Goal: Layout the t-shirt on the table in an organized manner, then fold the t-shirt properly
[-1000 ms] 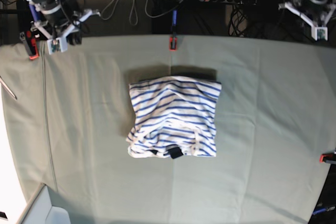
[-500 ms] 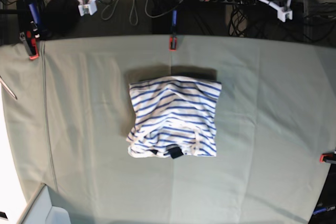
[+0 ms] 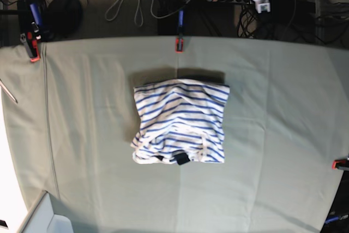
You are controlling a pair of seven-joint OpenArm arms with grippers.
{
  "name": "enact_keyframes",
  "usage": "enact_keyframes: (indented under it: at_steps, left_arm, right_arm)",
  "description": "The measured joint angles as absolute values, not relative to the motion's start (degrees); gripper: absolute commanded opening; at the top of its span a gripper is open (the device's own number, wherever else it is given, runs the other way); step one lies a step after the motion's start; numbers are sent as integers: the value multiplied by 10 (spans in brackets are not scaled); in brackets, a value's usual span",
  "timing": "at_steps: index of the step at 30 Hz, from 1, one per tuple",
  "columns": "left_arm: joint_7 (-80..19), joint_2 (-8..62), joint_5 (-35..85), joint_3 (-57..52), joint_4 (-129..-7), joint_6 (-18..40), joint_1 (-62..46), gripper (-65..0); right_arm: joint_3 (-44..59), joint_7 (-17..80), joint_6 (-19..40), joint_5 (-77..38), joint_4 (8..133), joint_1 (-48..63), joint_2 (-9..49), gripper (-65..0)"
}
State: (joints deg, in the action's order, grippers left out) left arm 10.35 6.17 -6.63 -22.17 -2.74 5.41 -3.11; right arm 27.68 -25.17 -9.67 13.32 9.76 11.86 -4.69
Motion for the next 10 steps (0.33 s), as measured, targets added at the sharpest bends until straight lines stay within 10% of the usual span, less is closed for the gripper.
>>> enact_keyframes:
  at_steps: [4, 10]
  left_arm:
    - [103, 57, -66, -206, -26, 50, -32, -650]
    - [102, 54, -66, -206, -25, 47, -28, -650]
  right_arm:
    - [277, -316, -209, 135, 46, 116, -47, -595]
    - [277, -322, -206, 135, 45, 109, -48, -595]
